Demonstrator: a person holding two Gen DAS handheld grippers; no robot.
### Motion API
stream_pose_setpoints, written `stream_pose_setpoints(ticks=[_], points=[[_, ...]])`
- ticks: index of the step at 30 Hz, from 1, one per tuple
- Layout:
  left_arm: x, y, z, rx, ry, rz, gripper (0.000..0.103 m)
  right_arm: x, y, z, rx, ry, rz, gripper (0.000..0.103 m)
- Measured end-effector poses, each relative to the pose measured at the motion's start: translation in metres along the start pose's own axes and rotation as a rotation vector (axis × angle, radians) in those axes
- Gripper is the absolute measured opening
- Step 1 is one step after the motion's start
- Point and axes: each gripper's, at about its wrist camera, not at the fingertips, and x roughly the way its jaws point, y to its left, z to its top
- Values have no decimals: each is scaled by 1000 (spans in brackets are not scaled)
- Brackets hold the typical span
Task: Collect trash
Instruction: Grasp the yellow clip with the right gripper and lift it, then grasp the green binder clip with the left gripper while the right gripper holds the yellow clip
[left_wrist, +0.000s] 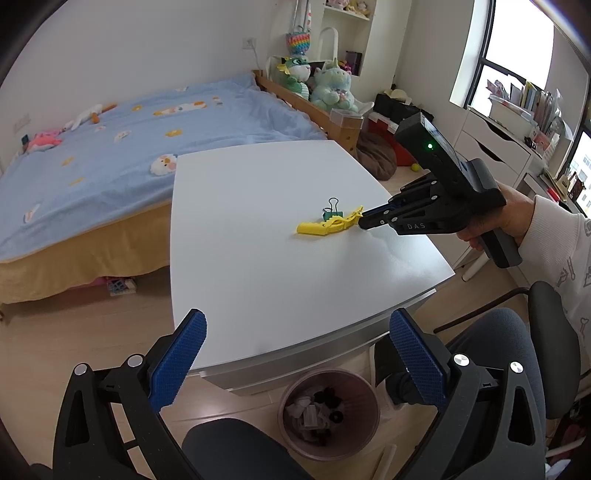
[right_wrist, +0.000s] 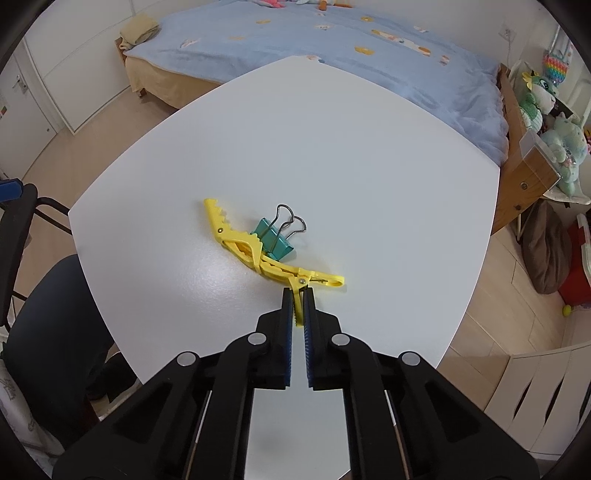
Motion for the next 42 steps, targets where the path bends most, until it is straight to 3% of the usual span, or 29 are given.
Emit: stream_pose_setpoints(ticks=[11,22,37,42], points=[[5,-5,13,20,-15,-19,95,-22,0,-7,41,-71,35,3],[25,-20,48,69,-31,-22,95,-53,-19,-5,196,-159,30,3],[73,-40,90,117,27,-24,95,-59,-52,-4,374,-153,-40,3],[98,-42,100,123,68,11,95,-58,-58,-6,400,-145,-55,3]])
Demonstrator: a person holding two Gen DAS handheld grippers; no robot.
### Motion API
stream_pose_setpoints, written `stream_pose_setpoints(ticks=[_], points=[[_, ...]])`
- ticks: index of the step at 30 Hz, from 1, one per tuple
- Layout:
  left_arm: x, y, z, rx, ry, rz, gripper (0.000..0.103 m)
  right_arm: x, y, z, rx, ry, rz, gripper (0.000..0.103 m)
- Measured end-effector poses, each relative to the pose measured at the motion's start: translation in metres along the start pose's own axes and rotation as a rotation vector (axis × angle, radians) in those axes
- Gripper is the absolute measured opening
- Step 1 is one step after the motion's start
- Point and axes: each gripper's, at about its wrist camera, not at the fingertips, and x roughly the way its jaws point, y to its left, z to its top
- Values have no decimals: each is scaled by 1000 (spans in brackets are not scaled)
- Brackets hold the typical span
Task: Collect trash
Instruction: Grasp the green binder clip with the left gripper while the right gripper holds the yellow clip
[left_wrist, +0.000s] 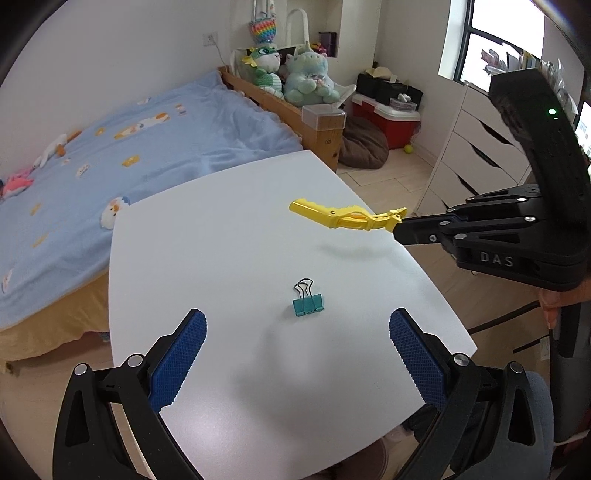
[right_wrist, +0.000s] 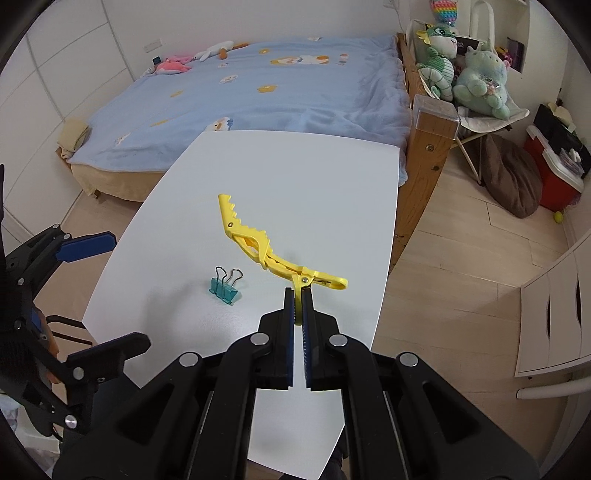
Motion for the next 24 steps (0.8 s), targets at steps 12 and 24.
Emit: stream_pose_setpoints(ticks=[12,24], points=[[50,3,6,-76,98,37,95,2,-5,-3,18,9,-16,3],[71,-4,3,-81,125,25,52,3,-9,-5,24,7,-8,3]])
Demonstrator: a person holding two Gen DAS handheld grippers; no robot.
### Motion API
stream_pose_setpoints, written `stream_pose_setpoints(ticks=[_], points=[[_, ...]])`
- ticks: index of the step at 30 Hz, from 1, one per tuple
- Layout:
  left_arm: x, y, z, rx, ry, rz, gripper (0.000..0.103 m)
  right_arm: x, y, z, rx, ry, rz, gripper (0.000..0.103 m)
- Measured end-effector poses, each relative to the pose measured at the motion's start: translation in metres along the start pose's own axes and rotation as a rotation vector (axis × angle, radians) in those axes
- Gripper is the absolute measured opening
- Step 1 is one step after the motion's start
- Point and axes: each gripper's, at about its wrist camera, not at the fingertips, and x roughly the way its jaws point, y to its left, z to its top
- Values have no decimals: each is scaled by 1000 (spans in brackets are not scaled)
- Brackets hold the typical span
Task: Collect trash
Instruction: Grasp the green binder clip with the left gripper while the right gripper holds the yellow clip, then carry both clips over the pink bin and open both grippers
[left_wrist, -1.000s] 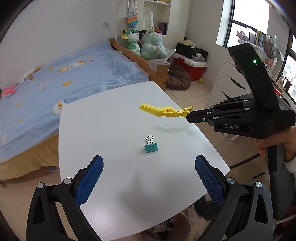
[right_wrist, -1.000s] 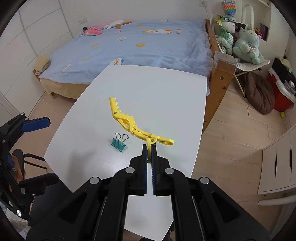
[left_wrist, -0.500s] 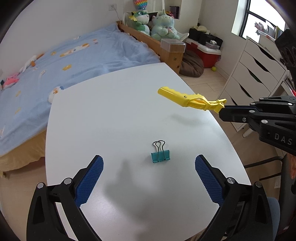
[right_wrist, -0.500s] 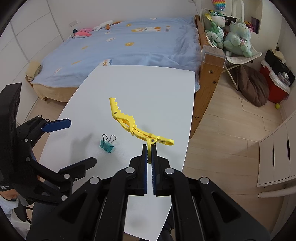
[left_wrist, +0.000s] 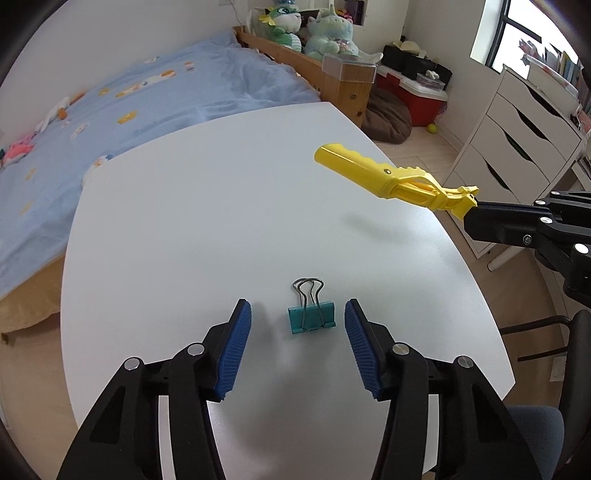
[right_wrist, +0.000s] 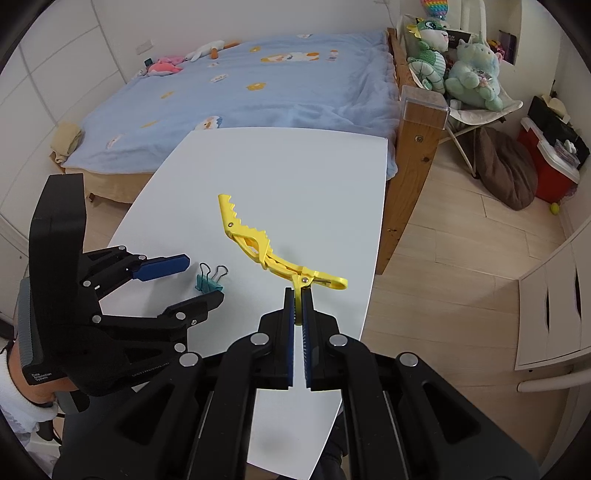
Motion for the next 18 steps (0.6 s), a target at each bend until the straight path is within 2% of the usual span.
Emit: stream_pose_setpoints(ticks=[4,6,13,18], points=[[2,1,0,7,1,-6,37,1,0,-1,0,-1,5,3],[1,1,1,9,0,-6,25,2,1,-1,0,-1,7,3],[-4,5,0,17,-12,-16,25,3,3,-2,-1,-1,13,3],[-21,6,-4,45,-38,-14,25,0,6,-4,6,-16,18,3]])
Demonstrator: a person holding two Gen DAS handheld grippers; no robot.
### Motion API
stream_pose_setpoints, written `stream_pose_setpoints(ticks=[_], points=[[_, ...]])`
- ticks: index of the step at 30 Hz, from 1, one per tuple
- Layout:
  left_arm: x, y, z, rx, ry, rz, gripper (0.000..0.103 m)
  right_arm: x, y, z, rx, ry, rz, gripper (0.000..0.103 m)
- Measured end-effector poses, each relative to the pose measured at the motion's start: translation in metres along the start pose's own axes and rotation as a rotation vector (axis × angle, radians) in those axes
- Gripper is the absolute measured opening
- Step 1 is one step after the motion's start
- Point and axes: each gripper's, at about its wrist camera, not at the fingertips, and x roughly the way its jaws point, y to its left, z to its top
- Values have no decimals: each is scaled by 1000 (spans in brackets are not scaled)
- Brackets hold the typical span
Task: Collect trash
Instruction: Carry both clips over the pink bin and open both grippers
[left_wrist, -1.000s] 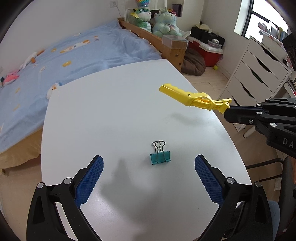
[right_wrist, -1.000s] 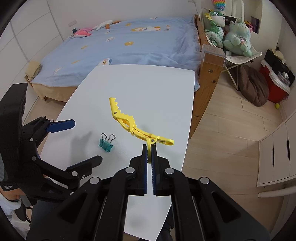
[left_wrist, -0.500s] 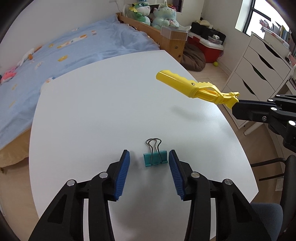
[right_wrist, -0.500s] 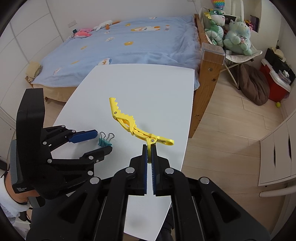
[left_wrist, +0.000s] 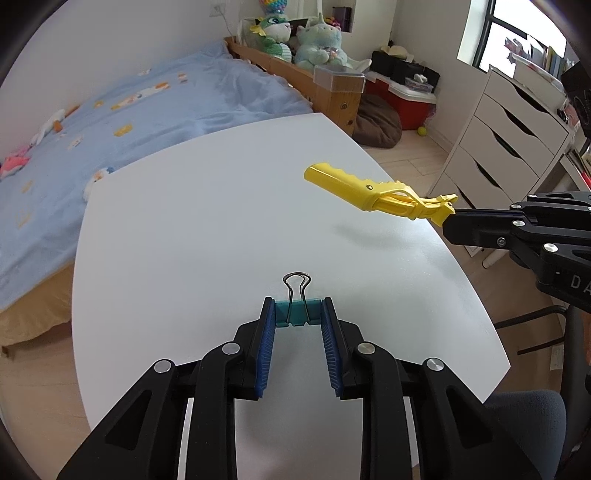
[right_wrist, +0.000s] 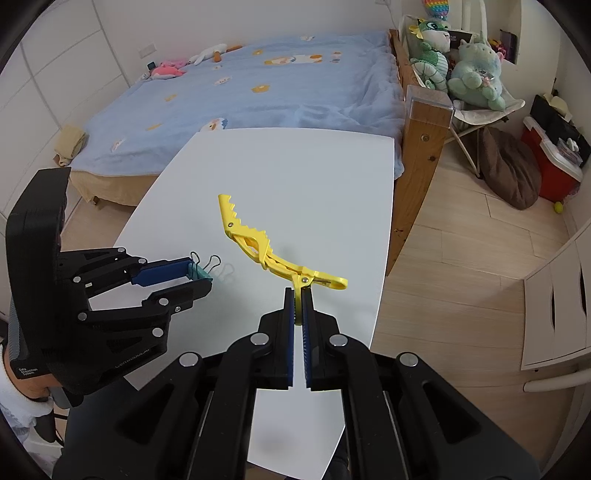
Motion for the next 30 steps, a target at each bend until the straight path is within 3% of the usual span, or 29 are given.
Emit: stream_pose_setpoints(ticks=[12,22,30], points=[[-65,13,-22,32,-79,7,25,-34,29,-16,-28,-66,19,3],[-123,12,-57,56,-166,-12,25,-69,66,-57,-90,-124,37,3],[-148,6,-87,67,-197,-36,25,-95,87,-93,-94,-164,74,3]])
